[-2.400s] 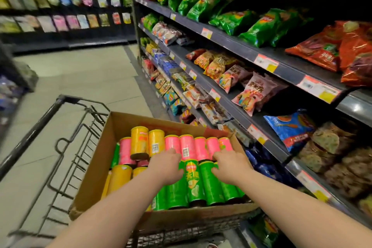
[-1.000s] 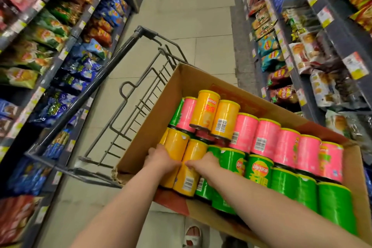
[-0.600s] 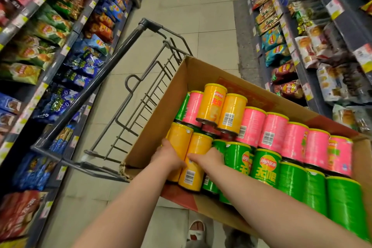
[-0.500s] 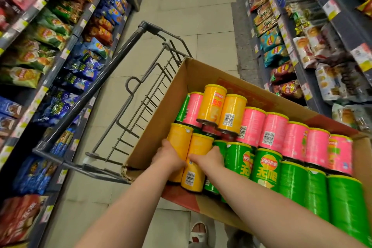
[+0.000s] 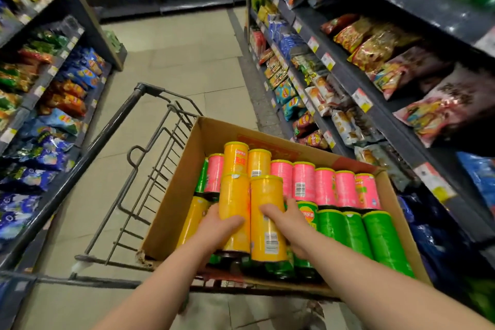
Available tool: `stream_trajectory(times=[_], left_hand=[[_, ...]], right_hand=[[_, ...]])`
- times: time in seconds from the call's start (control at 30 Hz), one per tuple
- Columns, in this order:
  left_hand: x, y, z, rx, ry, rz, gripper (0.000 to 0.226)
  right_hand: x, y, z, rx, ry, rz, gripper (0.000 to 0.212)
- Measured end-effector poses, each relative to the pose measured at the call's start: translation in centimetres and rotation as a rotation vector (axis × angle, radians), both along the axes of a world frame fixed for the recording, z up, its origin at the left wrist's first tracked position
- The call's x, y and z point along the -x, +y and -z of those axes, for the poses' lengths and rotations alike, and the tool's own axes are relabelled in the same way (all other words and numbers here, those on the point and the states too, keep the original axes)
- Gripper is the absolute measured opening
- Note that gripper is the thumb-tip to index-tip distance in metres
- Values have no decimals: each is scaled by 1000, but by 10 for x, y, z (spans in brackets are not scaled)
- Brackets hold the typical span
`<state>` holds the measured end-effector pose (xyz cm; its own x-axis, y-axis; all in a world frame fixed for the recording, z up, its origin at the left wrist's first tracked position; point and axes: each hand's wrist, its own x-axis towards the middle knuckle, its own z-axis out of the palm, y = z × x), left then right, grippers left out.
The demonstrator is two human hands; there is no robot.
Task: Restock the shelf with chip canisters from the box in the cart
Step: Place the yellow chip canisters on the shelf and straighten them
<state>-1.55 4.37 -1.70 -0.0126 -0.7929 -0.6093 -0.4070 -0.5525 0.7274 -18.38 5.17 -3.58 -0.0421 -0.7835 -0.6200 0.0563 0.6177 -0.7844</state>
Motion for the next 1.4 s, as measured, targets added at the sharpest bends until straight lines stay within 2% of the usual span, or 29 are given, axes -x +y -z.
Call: stream_trajectory(times=[0.13, 0.27, 0.37, 0.43, 0.47, 0.6, 0.67, 0.73, 0.8, 0.83, 0.93, 1.0, 1.13, 1.23, 1.33, 1.4], left_hand=[[21, 5, -17, 38, 172, 75, 80], [49, 6, -30, 87, 274, 178, 85], [77, 13, -41, 127, 356, 266, 67], [97, 21, -47, 145, 394, 354, 64], [104, 24, -49, 150, 421, 389, 64], [136, 37, -62, 142, 491, 510, 66], [152, 43, -71, 140, 517, 569, 74], [168, 48, -82, 149, 545, 612, 69], [184, 53, -96, 140, 580, 625, 53], [192, 56, -102, 139, 588, 638, 53], [214, 60, -121, 139, 608, 676, 85], [231, 63, -134, 160, 628, 683, 90], [277, 80, -160, 194, 690, 709, 72], [317, 106, -180, 211, 768, 721, 63], [355, 129, -194, 237, 825, 753, 56], [377, 140, -200, 258, 838, 770, 61]], right_hand=[[23, 21, -22, 51, -32, 152, 43], [48, 46, -44, 105, -77, 294, 46], [70, 70, -62, 176, -99, 379, 69], [87, 87, -70, 190, -63, 435, 99], [92, 94, -75, 194, -56, 449, 103], [114, 128, -93, 221, -28, 567, 58], [126, 144, -101, 251, -30, 598, 66], [138, 156, -113, 268, -21, 634, 70], [152, 166, -126, 303, -2, 677, 62], [160, 170, -133, 325, 1, 686, 58], [182, 179, -156, 400, -3, 673, 57], [197, 184, -172, 441, 11, 686, 48], [236, 206, -203, 507, 59, 716, 28], [273, 230, -227, 541, 163, 766, 34], [311, 255, -250, 620, 275, 802, 62], [335, 270, -265, 674, 325, 812, 67]])
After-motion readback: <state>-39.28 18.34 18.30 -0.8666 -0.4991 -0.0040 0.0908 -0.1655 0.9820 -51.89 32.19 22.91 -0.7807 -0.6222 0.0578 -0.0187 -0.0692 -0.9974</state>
